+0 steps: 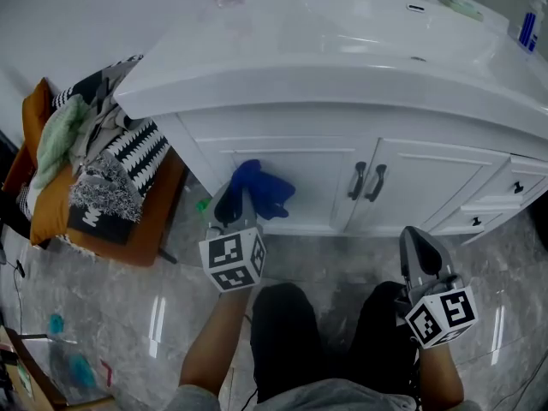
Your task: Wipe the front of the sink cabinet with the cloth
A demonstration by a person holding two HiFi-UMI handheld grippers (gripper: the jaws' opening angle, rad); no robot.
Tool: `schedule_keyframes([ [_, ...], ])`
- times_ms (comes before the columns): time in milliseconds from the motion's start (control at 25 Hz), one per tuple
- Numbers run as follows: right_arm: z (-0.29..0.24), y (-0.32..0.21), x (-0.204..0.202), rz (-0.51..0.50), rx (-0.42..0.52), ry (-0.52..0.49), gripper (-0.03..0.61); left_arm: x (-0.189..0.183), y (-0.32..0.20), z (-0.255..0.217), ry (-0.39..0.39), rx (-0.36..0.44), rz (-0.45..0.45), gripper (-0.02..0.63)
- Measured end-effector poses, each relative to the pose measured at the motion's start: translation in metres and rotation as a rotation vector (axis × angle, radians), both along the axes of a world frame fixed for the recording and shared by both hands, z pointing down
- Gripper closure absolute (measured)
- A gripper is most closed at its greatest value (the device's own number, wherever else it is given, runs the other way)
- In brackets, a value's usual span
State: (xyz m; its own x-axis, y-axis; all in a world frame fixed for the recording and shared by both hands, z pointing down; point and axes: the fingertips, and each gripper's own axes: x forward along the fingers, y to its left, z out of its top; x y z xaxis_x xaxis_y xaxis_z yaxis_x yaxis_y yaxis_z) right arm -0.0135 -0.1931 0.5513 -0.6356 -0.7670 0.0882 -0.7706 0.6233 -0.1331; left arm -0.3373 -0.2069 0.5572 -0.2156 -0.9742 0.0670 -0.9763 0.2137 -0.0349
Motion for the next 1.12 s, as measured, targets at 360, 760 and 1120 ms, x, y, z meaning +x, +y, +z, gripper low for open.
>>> schedule_keyframes([
  [360, 0.008, -0.001, 0.006, 0.013, -0.015, 0.01, 0.578, -0.004, -0.002, 0.071, -0.012, -0.135, -0.021, 0.554],
  [760, 0.012, -0.002, 0.031, 0.056, -0.02, 0.017, 0.578, 0.048, -0.022, 0.102, 0.051, -0.183, 0.053, 0.555],
  [1120, 0.005, -0.004, 0.063, 0.105, -0.007, 0.0, 0.578, 0.15, -0.05, 0.116, 0.036, -0.222, 0.235, 0.555],
])
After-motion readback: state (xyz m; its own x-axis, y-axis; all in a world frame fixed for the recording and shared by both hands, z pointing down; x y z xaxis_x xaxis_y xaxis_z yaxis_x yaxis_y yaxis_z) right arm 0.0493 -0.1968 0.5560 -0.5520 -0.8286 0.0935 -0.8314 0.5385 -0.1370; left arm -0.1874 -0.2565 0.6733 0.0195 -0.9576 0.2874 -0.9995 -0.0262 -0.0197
